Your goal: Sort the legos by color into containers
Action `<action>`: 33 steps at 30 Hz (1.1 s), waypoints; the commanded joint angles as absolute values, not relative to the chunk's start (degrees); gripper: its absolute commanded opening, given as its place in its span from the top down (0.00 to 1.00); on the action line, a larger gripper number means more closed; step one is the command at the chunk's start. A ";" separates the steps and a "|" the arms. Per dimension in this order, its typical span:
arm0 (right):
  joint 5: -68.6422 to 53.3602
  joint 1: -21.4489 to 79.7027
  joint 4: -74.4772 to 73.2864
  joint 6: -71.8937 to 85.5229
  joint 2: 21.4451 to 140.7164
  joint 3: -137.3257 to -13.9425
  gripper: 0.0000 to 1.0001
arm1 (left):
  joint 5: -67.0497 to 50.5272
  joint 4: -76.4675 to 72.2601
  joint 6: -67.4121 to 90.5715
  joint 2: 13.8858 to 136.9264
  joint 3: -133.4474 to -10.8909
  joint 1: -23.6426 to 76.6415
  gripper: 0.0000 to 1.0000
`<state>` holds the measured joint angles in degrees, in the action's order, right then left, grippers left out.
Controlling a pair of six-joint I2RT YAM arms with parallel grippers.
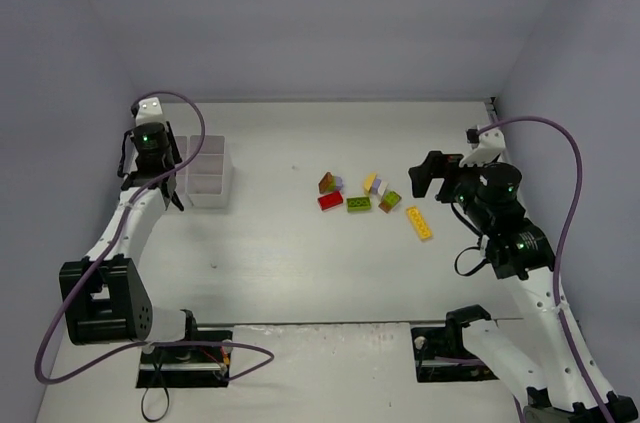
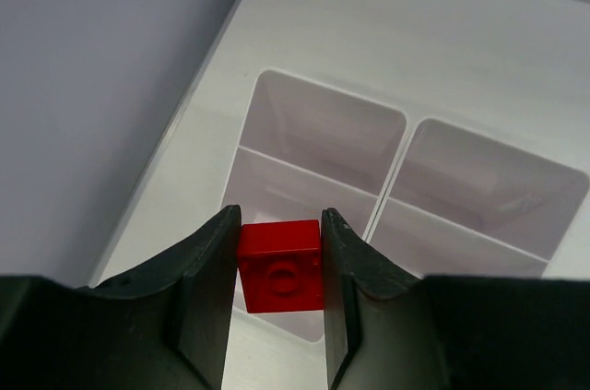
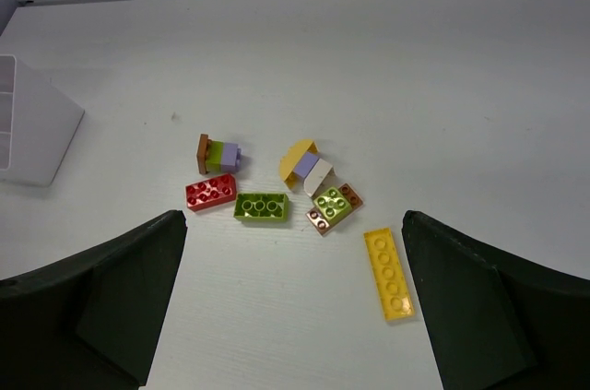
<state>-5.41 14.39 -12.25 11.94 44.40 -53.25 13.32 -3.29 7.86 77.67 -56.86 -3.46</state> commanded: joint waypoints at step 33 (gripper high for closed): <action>-4.48 14.77 -10.99 9.05 41.13 -52.47 0.00 | 13.54 -21.18 10.11 78.22 -42.89 -5.54 0.82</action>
<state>-5.34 14.39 -14.06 9.82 41.15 -52.49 13.50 -15.09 9.61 78.94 -42.41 -5.06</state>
